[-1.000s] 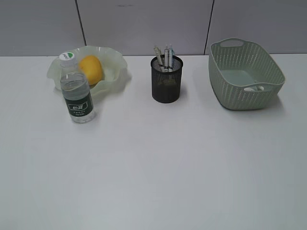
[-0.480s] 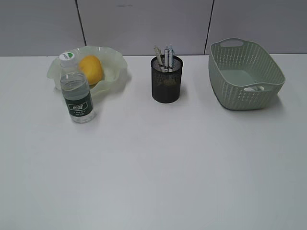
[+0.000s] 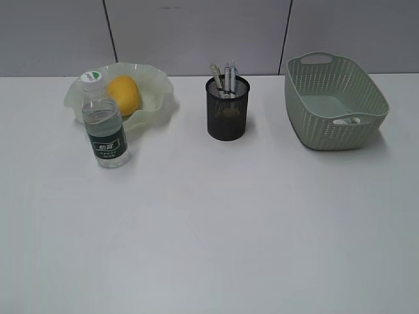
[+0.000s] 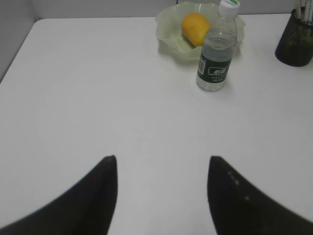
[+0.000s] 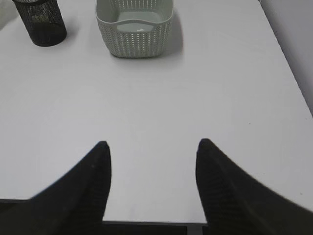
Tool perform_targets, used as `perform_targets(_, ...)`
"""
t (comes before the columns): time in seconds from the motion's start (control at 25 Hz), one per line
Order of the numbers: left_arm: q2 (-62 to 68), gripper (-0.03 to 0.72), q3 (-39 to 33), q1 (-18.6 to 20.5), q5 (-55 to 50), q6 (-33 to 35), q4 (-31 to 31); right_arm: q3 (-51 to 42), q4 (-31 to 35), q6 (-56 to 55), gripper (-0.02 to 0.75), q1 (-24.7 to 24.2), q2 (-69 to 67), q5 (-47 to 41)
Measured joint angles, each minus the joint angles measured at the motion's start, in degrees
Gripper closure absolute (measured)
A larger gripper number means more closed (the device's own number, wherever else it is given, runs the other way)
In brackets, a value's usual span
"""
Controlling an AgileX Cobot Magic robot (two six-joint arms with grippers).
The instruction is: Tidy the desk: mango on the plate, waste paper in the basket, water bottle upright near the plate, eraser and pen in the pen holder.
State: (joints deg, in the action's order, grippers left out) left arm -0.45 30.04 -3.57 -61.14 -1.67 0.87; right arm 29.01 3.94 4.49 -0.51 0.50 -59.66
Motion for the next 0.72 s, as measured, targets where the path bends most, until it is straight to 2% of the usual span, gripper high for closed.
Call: perform_targets(0.72,0.0,0.244,0.0,0.0,0.0,0.0,0.0,0.0,0.0,0.0,0.293,0.0,0.0,0.0)
